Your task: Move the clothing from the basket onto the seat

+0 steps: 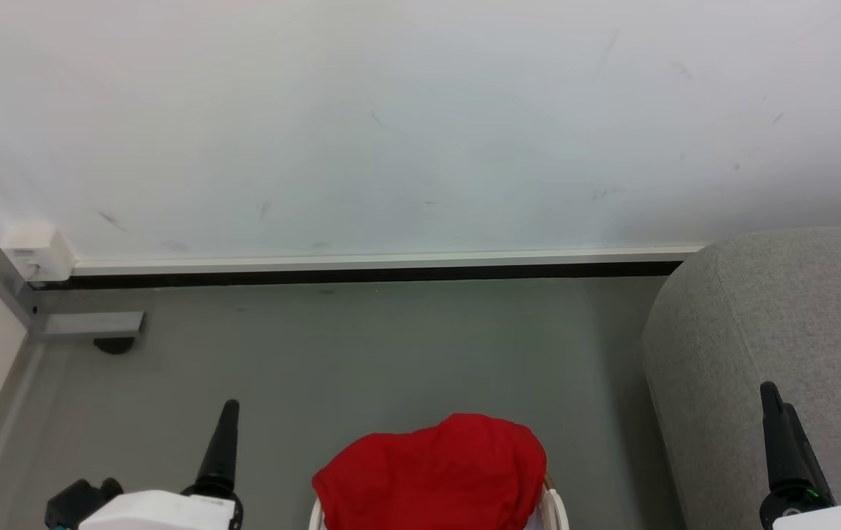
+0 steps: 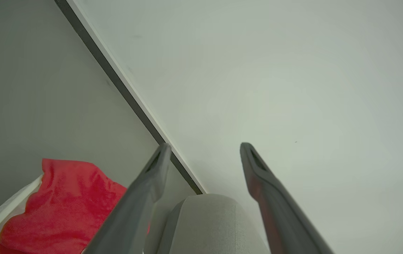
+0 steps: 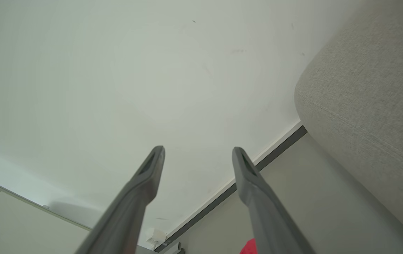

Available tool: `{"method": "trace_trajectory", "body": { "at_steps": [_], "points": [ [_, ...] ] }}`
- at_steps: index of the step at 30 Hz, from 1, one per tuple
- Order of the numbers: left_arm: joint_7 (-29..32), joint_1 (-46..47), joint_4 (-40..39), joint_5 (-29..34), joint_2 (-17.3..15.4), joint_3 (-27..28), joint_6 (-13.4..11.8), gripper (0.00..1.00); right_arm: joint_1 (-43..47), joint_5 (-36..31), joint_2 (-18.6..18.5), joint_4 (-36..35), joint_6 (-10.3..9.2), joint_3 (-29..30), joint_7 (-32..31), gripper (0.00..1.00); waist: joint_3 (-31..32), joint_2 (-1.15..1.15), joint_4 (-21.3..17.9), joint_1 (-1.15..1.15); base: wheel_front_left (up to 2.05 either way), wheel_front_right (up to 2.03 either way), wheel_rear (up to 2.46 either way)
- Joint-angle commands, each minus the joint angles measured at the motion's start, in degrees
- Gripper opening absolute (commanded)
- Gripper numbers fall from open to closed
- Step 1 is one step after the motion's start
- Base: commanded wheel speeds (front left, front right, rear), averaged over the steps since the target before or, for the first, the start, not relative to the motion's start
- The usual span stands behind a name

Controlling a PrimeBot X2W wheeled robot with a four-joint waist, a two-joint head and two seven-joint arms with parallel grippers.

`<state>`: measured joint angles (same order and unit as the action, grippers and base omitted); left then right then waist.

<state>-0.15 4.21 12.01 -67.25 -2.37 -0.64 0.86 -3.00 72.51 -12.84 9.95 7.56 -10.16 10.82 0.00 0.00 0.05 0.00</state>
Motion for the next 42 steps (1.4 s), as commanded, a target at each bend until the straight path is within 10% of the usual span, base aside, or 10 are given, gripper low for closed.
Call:
{"method": "trace_trajectory", "body": {
  "at_steps": [1,42],
  "points": [
    [-0.51,0.63,-0.51,2.78,-0.41,-0.41,-0.23,1.00,-0.11,-3.27,-0.34,-0.64,-0.03,0.91,0.43,1.00,0.00,0.00,-0.06,0.00,0.00,0.00,0.00],
    [-8.15,-0.32,1.32,35.81,-0.57,-4.94,-3.61,1.00,2.27,-42.05,5.29,2.34,-0.07,9.50,2.48,1.00,0.13,0.00,-0.49,0.00,0.00,0.00,0.00]
  ]
}}
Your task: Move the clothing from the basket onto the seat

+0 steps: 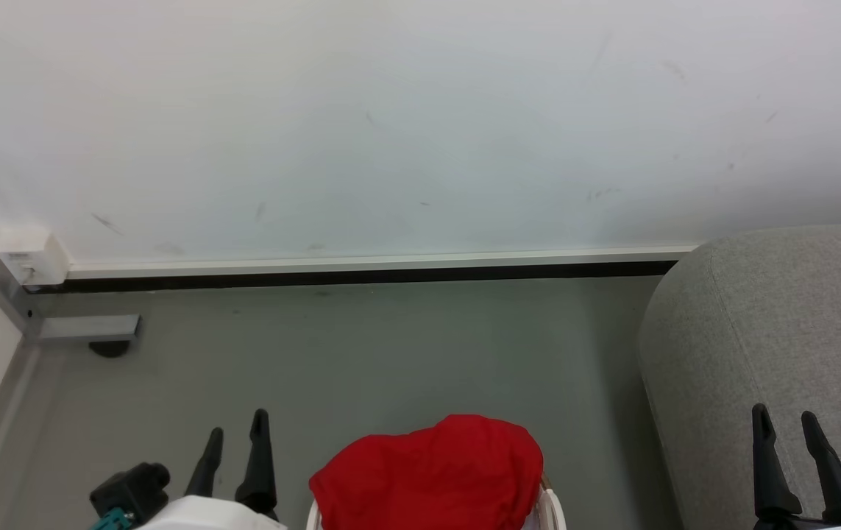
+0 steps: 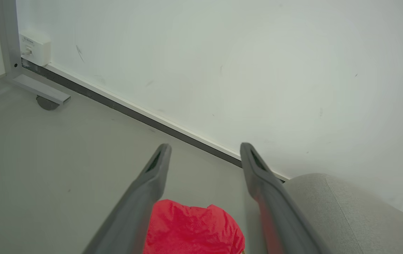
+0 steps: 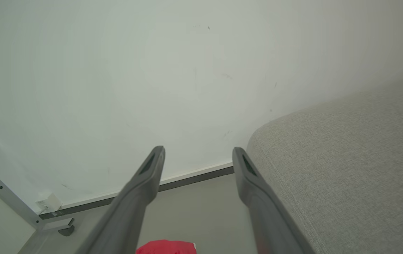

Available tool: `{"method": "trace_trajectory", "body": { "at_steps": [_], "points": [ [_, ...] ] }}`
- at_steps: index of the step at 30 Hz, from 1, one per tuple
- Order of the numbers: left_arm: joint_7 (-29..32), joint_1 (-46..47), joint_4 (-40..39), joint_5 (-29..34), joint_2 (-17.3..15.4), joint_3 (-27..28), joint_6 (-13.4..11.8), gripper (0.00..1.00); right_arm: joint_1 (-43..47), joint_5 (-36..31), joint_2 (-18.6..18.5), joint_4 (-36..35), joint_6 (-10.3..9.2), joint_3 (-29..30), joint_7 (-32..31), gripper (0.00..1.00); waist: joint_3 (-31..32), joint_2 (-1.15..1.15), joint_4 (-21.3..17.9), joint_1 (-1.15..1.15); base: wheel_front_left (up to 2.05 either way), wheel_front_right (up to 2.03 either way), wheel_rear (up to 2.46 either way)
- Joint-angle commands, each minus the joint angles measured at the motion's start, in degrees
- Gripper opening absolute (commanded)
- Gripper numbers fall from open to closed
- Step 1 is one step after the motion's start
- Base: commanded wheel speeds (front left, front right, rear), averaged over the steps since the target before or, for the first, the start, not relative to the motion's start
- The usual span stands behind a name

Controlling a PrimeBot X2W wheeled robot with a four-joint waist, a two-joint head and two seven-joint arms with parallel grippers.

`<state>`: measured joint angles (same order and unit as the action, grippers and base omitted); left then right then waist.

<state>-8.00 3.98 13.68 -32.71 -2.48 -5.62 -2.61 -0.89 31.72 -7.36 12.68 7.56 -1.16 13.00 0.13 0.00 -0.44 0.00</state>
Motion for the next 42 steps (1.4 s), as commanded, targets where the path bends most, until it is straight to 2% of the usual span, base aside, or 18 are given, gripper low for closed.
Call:
{"method": "trace_trajectory", "body": {
  "at_steps": [1,27,42],
  "points": [
    [-0.46,-0.10,-0.32,2.03,-0.47,0.01,-0.19,1.00,0.17,-1.94,-0.08,-0.30,-0.08,0.65,0.35,1.00,0.02,0.00,0.00,0.00,0.00,0.00,0.00],
    [-3.86,-0.90,0.41,17.62,-0.87,-1.01,-0.81,1.00,0.64,-18.48,2.29,2.67,-0.10,2.83,1.36,1.00,0.37,0.00,-0.05,0.00,0.00,0.00,0.00],
    [-5.69,-1.17,1.28,23.51,-0.75,-0.85,-1.43,1.00,0.97,-25.22,3.38,4.00,-0.12,4.55,1.81,1.00,0.19,0.00,-0.46,0.00,0.00,0.00,0.00]
  ]
}}
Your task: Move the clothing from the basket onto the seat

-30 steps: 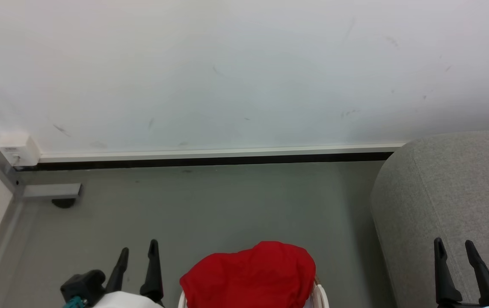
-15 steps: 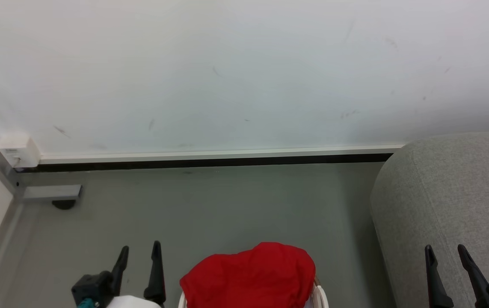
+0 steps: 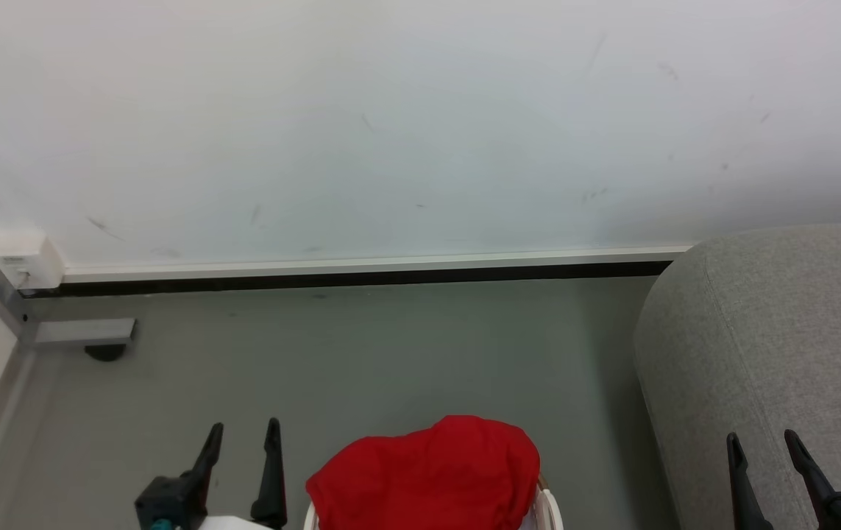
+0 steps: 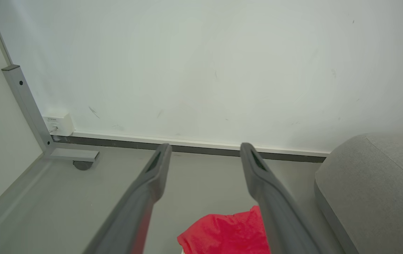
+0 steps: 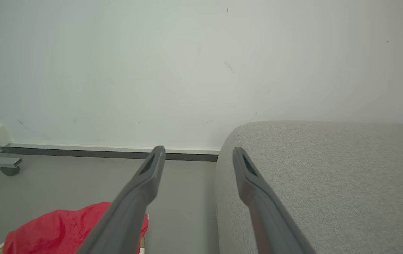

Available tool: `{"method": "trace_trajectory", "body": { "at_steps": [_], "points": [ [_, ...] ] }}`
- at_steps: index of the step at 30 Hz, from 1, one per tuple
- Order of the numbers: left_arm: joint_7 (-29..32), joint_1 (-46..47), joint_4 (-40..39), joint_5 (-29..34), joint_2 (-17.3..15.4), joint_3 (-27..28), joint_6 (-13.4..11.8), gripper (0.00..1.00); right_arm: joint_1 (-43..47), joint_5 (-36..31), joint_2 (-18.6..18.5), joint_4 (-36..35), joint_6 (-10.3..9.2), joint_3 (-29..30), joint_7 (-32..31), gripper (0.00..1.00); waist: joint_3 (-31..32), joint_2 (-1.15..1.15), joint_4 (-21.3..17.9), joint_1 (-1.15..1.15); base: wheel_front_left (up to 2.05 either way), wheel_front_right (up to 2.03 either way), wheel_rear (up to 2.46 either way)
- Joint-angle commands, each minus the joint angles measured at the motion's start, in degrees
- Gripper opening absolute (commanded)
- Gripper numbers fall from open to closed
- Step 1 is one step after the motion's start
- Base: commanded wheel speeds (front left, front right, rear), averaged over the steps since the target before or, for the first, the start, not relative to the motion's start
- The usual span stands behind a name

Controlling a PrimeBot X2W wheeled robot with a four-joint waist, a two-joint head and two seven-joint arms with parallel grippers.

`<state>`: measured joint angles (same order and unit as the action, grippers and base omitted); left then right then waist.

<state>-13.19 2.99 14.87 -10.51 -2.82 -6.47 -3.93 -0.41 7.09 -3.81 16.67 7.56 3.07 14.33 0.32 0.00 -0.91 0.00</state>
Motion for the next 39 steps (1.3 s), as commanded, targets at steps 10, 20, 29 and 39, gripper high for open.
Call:
{"method": "trace_trajectory", "body": {
  "at_steps": [10,20,29,39],
  "points": [
    [-1.52,-0.21,0.47,3.71,-0.24,0.21,-0.51,1.00,0.32,-3.78,0.67,0.55,-0.13,0.60,0.67,1.00,-0.15,0.00,-0.21,0.00,0.00,0.00,0.00],
    [-2.00,-0.88,0.62,5.29,-0.19,-0.30,-0.62,1.00,0.53,-6.01,1.01,0.69,-0.14,0.84,0.78,1.00,-0.20,0.00,-0.59,0.00,0.00,0.00,0.00],
    [-1.99,-0.80,0.94,3.85,-0.18,-0.47,-0.68,1.00,0.45,-5.01,1.00,0.71,-0.14,0.78,0.78,1.00,-0.26,0.00,-0.84,0.00,0.00,0.00,0.00],
    [-1.99,0.74,0.96,3.76,-0.18,-1.12,-0.23,1.00,-1.86,-4.34,0.97,0.02,-0.14,0.14,0.78,1.00,-2.22,0.00,-2.73,0.00,0.00,0.00,0.00]
  ]
}}
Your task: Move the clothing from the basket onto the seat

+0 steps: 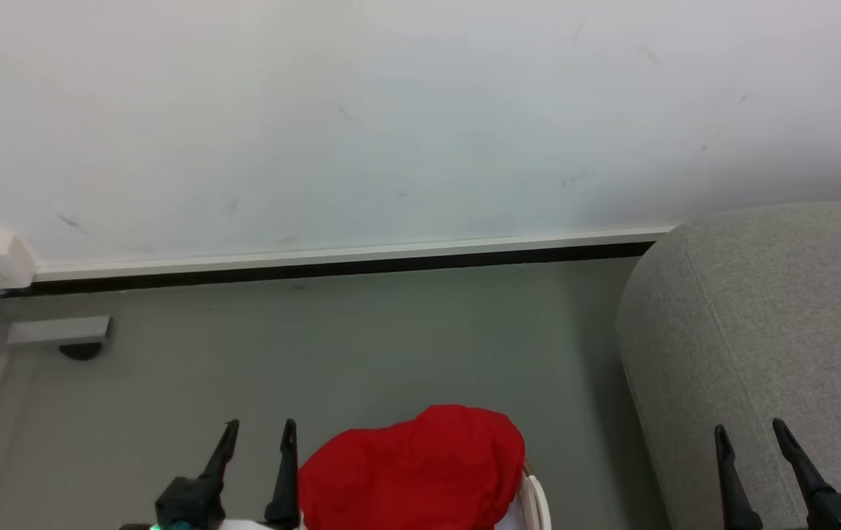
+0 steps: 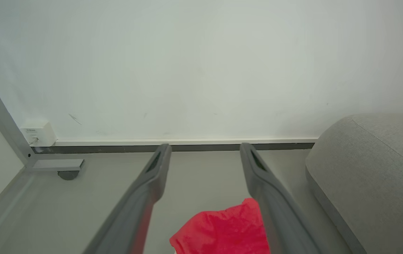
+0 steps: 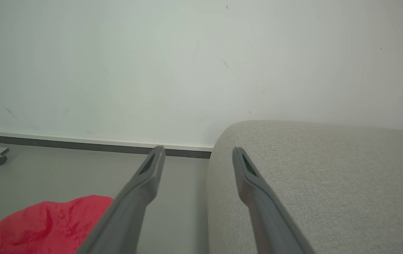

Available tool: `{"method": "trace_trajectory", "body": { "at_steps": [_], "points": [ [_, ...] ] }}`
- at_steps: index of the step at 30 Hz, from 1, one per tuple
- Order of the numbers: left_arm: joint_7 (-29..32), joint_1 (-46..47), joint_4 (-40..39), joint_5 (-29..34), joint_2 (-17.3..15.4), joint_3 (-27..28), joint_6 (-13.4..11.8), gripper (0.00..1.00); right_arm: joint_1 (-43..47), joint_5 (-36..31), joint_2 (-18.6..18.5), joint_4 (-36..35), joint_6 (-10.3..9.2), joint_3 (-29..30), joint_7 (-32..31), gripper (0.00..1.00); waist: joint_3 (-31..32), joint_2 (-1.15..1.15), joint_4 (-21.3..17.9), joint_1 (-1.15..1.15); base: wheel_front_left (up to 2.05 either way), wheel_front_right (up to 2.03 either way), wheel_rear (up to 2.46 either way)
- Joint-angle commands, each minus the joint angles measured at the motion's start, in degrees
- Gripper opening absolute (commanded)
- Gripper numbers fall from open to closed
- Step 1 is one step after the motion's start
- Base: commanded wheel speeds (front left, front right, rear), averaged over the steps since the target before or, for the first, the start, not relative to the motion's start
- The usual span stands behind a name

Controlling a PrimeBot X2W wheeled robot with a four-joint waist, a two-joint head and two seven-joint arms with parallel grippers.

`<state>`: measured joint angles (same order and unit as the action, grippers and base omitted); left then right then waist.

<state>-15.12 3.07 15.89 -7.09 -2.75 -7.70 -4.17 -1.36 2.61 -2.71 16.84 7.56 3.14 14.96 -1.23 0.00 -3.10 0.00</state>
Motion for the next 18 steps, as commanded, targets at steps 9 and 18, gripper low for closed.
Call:
{"method": "trace_trajectory", "body": {
  "at_steps": [9,18],
  "points": [
    [-0.05,6.48,3.92,1.98,-0.25,-3.07,2.43,1.00,-4.79,0.27,-0.13,-3.09,-0.14,-0.11,0.15,1.00,-7.88,0.00,-3.60,0.00,0.00,0.00,0.00],
    [0.90,17.59,21.51,3.27,-0.29,-8.70,5.14,1.00,-12.28,0.27,-0.13,-5.73,-0.14,-3.17,0.15,1.00,-18.43,0.00,-8.76,0.00,0.00,0.00,0.00]
  ]
}}
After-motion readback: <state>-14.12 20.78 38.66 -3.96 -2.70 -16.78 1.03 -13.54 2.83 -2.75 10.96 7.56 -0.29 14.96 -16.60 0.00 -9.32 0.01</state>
